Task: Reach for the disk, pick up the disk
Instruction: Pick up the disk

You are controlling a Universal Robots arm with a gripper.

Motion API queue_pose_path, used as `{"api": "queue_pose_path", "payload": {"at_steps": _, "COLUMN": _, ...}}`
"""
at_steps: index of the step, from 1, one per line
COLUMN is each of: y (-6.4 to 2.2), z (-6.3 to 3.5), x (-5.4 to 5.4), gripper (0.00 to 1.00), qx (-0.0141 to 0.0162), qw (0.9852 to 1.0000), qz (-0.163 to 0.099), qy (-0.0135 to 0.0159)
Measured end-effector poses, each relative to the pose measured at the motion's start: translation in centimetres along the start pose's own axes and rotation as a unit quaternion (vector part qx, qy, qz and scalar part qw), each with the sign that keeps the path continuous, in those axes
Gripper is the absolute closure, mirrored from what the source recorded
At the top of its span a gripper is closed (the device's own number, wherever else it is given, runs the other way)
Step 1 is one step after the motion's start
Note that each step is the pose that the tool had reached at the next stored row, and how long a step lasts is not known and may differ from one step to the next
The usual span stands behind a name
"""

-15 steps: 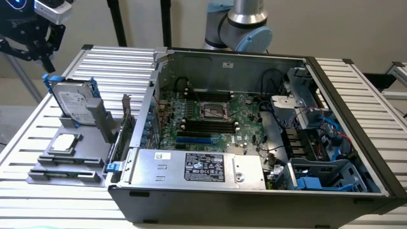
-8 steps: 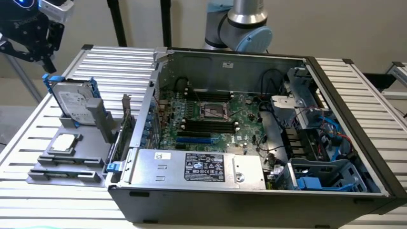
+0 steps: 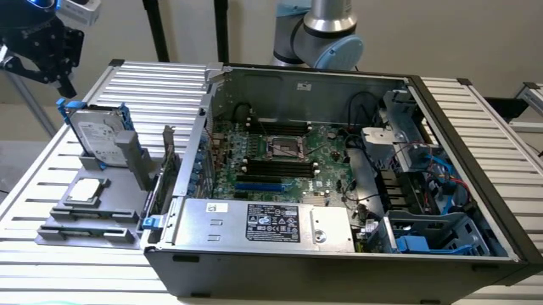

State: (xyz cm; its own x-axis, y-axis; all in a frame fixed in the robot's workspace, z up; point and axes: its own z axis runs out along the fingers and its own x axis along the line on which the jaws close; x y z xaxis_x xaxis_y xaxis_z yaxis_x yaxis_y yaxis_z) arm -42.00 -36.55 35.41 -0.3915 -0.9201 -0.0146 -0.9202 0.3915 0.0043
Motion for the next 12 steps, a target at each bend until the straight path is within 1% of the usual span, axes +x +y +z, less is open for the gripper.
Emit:
{"api": "queue_pose_path", "payload": {"at_steps": 3, "y": 0.00, "z": 0.00, "x": 0.00, "gripper": 0.89, "qx": 0.0017, "qw": 0.9997, "qz": -0.025, "qy": -0.0008}}
{"api": "queue_pose_path", "payload": {"at_steps": 6, "y": 0.00, "z": 0.00, "x": 0.00, "gripper": 0.89, "qx": 0.0020, "qw": 0.9987, "qz": -0.051, "qy": -0.0010}}
{"api": "queue_pose_path", "payload": {"at_steps": 9, "y": 0.01, "z": 0.00, "x": 0.00, "gripper": 0.89, "qx": 0.0015, "qw": 0.9969, "qz": -0.079, "qy": -0.0009}}
{"api": "queue_pose_path", "payload": {"at_steps": 12, "y": 0.00, "z": 0.01, "x": 0.00, "gripper": 0.89, "qx": 0.0011, "qw": 0.9944, "qz": -0.106, "qy": -0.0009}}
